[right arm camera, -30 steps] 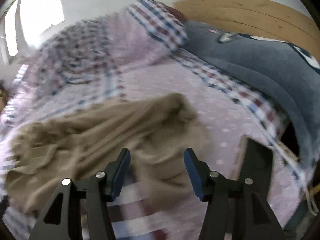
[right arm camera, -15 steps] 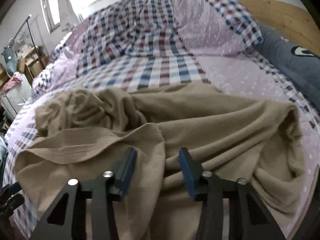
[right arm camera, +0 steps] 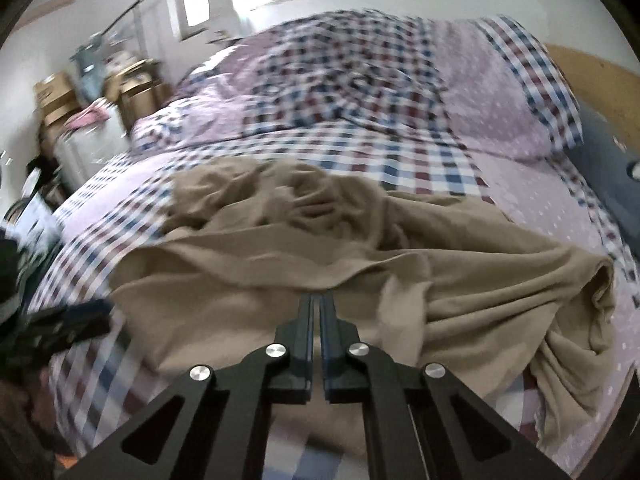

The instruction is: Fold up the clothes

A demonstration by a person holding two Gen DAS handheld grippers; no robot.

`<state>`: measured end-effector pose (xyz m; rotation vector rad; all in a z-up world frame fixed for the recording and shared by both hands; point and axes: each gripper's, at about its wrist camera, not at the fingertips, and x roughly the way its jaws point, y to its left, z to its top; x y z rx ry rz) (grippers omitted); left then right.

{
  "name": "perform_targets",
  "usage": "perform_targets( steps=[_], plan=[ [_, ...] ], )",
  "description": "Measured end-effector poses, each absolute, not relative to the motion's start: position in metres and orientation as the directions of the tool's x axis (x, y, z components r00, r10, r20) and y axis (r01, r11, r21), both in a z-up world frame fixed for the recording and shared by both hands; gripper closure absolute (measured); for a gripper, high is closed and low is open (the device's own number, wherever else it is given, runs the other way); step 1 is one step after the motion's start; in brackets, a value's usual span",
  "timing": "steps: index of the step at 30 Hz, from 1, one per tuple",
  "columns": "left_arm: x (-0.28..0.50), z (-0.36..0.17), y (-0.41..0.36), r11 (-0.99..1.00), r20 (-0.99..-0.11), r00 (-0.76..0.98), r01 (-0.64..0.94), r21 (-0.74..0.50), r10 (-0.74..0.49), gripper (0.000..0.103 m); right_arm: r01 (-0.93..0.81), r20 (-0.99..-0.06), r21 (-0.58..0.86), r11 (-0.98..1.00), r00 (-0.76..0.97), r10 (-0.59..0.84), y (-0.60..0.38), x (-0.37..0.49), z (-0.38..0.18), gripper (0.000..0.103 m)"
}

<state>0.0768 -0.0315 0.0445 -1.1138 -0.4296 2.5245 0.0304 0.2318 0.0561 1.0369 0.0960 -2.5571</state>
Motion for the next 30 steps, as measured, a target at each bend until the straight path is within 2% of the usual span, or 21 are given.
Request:
perform_targets(
  steps=[4,7,8,9,11,13,15,21,23,24,25,26,30],
  plan=[
    [0.082,0.044,-0.03,-0.895,-0.643,-0.635,-0.2,-0.399,0.429,0.039,0.288,-0.7,0.083,-0.954,-0.665,-0.262,0.253,0.031,0.043,0.101],
    [0.086,0.042,-0.028,-0.894,-0.644,-0.631,-0.206,-0.398,0.432,0.039,0.195,-0.711,0.157,-0.968,-0.658,-0.248,0.282,0.016,0.036,0.094],
    [0.087,0.043,-0.027,-0.892,-0.642,-0.631,-0.21,-0.4,0.436,0.039,0.165,-0.707,0.202,-0.965,-0.658,-0.26,0.293,0.011,0.035,0.087],
    [0.087,0.045,-0.026,-0.891,-0.637,-0.633,-0.216,-0.4,0.44,0.039,0.16,-0.693,0.251,-0.955,-0.659,-0.293,0.301,0.007,0.036,0.074],
    [0.087,0.048,-0.024,-0.889,-0.627,-0.64,-0.228,-0.398,0.445,0.039,0.156,-0.658,0.348,-0.925,-0.662,-0.359,0.314,-0.001,0.037,0.059],
    [0.086,0.049,-0.023,-0.888,-0.623,-0.641,-0.234,-0.397,0.448,0.039,0.156,-0.634,0.408,-0.899,-0.66,-0.403,0.323,-0.009,0.038,0.056],
    [0.085,0.048,-0.022,-0.887,-0.626,-0.637,-0.237,-0.397,0.45,0.039,0.164,-0.649,0.401,-0.901,-0.644,-0.406,0.321,-0.021,0.037,0.054],
    [0.08,0.041,-0.023,-0.886,-0.646,-0.616,-0.225,-0.406,0.452,0.039,0.152,-0.753,0.325,-0.933,-0.556,-0.353,0.309,-0.055,0.012,0.054],
    [0.079,0.041,-0.023,-0.885,-0.647,-0.613,-0.227,-0.406,0.454,0.039,0.155,-0.759,0.312,-0.937,-0.552,-0.345,0.305,-0.06,0.008,0.054],
    [0.078,0.04,-0.024,-0.886,-0.648,-0.612,-0.226,-0.406,0.453,0.039,0.163,-0.755,0.309,-0.937,-0.556,-0.346,0.303,-0.061,0.008,0.061],
    [0.078,0.04,-0.024,-0.886,-0.649,-0.612,-0.224,-0.406,0.452,0.039,0.183,-0.745,0.312,-0.932,-0.561,-0.36,0.3,-0.059,0.01,0.073],
    [0.078,0.039,-0.025,-0.885,-0.649,-0.61,-0.221,-0.411,0.454,0.039,0.218,-0.735,0.296,-0.93,-0.57,-0.367,0.294,-0.056,0.016,0.1],
    [0.077,0.04,-0.029,-0.875,-0.642,-0.608,-0.21,-0.436,0.467,0.039,0.296,-0.695,0.271,-0.916,-0.598,-0.399,0.276,-0.034,0.04,0.101]
  ],
)
